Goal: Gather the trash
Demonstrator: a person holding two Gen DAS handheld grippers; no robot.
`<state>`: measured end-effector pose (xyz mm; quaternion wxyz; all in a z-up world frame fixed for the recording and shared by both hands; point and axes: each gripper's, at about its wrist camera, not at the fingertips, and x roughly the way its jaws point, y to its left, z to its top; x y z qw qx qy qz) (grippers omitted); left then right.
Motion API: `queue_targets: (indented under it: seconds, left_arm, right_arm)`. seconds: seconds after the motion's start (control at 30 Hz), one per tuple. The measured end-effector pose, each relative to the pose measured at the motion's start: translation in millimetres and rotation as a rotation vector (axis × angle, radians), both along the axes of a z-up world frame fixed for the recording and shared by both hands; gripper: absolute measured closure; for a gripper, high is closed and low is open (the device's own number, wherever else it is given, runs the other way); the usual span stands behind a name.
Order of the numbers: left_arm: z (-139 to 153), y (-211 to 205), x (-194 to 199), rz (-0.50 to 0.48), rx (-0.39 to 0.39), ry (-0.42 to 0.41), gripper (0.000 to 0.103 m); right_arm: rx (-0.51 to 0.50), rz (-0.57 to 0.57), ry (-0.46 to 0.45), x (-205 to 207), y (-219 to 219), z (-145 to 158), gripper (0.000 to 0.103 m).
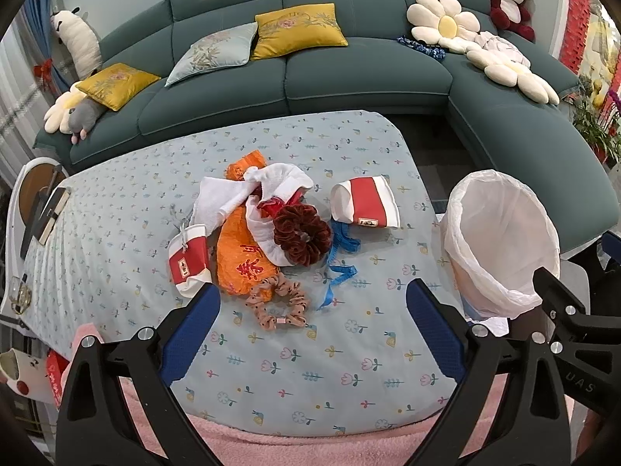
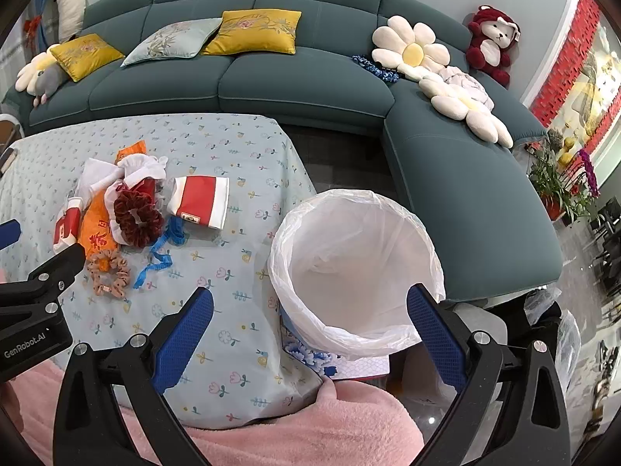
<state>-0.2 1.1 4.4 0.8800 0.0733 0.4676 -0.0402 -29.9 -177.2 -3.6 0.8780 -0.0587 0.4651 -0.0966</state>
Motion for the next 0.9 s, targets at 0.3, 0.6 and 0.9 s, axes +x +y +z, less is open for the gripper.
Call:
queue_targets:
  seconds: [0.3,0.6,0.9]
  left_arm:
    - [1,4,2,0.015,-0.012,-0.014,0.011]
    - [0,6,0,0.018,-0.001,-0.015,0.011]
    - [2,2,-2,0.005,0.000,-0.022,0.011]
  right_arm:
    - [-0.007,0.002,-0.005,-1,5,0,0.008]
    - [-0.016,0.001,-0.008,-1,8,-1,0.008]
    - [-0.017,-0.001,-0.013,-2,7,1,0.008]
